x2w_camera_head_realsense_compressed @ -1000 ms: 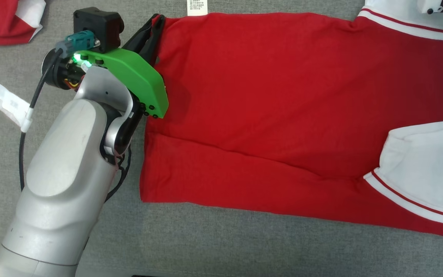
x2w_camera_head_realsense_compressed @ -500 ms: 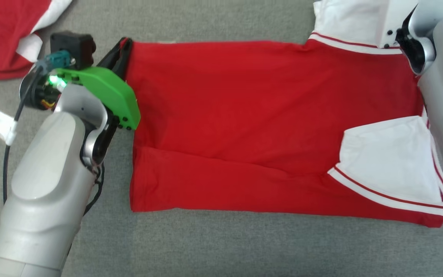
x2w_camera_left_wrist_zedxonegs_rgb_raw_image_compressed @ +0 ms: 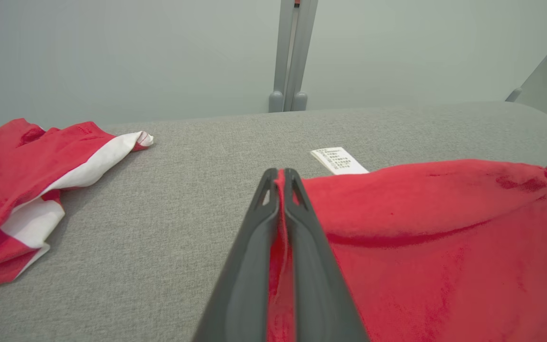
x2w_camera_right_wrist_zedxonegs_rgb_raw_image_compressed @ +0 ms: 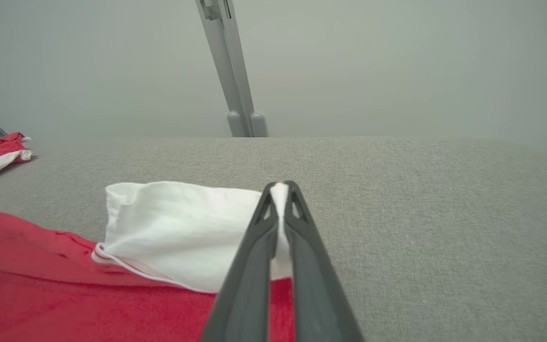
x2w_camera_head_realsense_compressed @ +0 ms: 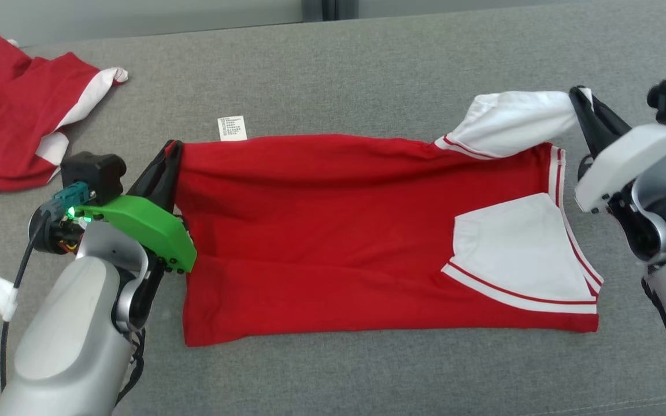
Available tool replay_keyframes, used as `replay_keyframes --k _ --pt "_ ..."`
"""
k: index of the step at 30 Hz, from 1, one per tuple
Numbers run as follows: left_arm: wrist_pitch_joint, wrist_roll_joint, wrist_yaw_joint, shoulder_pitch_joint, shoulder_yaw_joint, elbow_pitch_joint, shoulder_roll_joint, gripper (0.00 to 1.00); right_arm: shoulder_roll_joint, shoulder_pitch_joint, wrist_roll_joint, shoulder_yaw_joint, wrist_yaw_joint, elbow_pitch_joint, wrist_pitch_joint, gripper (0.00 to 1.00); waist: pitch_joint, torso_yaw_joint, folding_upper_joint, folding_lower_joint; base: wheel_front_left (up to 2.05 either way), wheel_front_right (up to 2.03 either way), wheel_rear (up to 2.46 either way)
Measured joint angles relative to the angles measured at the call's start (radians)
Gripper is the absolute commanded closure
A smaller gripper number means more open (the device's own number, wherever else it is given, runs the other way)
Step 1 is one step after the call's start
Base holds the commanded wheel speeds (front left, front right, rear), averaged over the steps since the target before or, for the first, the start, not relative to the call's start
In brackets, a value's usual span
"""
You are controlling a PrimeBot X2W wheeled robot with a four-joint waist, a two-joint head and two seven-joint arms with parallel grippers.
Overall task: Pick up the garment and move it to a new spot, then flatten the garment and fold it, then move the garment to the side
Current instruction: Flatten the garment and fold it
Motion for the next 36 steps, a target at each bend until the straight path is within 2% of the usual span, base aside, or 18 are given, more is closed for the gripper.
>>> replay_keyframes --k 4,11,16,21,22,23,24,25,26,27,30,36 --pt "-0.019 -0.017 0.013 0.063 0.011 -0.042 0.008 1.00 0.001 0.178 0.009 -0.074 0.000 -0.191 0.012 1.00 -0.035 -0.024 0.0000 -0.0001 0.00 0.00 0.00" --pt "-0.056 -0.054 0.050 0.198 0.038 -0.078 0.007 1.00 0.107 0.453 -0.054 -0.194 0.000 -0.423 0.069 1.00 -0.072 -0.046 0.0000 -0.0001 0.00 0.00 0.00" --pt "-0.074 -0.068 0.057 0.278 0.035 -0.058 0.000 1.00 0.183 0.551 -0.068 -0.222 0.000 -0.465 0.085 1.00 -0.078 -0.048 0.0000 -0.0001 0.00 0.00 0.00" --pt "-0.114 -0.087 0.063 0.300 0.029 -0.007 -0.045 1.00 0.222 0.563 -0.078 -0.231 0.000 -0.410 0.028 1.00 -0.075 -0.045 0.0000 0.0000 0.00 0.00 0.00" --pt "-0.126 -0.088 0.064 0.300 0.029 0.009 -0.052 1.00 0.225 0.563 -0.084 -0.231 0.000 -0.391 0.012 0.83 -0.074 -0.044 0.0000 -0.0001 0.00 0.00 0.00" --pt "-0.136 -0.087 0.064 0.300 0.027 0.023 -0.057 1.00 0.230 0.563 -0.086 -0.230 0.000 -0.377 0.001 0.62 -0.074 -0.043 0.0000 0.0000 0.00 0.00 0.00" --pt "-0.154 -0.087 0.065 0.301 0.030 0.039 -0.065 0.98 0.233 0.563 -0.093 -0.225 0.000 -0.358 -0.006 0.36 -0.074 -0.042 0.0000 -0.0001 0.00 0.00 0.00" --pt "-0.172 -0.088 0.065 0.301 0.033 0.052 -0.072 0.67 0.235 0.563 -0.100 -0.220 0.000 -0.346 -0.019 0.05 -0.074 -0.041 0.0000 -0.0001 0.00 0.00 0.00" --pt "-0.188 -0.088 0.065 0.302 0.035 0.063 -0.076 0.36 0.237 0.564 -0.103 -0.219 0.000 -0.338 -0.033 0.00 -0.074 -0.040 0.0000 -0.0001 0.00 0.00 0.00" --pt "-0.200 -0.087 0.065 0.303 0.037 0.070 -0.077 0.00 0.240 0.568 -0.102 -0.221 0.000 -0.333 -0.041 0.00 -0.074 -0.039 0.0000 0.0000 0.00 0.00 0.00" --pt "-0.235 -0.087 0.067 0.323 0.057 0.075 -0.077 0.00 0.245 0.603 -0.099 -0.241 0.000 -0.321 -0.074 0.00 -0.078 -0.037 0.0000 -0.0001 0.00 0.00 0.00" --pt "-0.264 -0.075 0.102 0.400 0.111 -0.002 -0.078 0.00 0.267 0.688 -0.118 -0.348 0.000 -0.352 -0.099 0.00 -0.093 -0.030 0.0000 -0.0001 0.00 0.00 0.00"
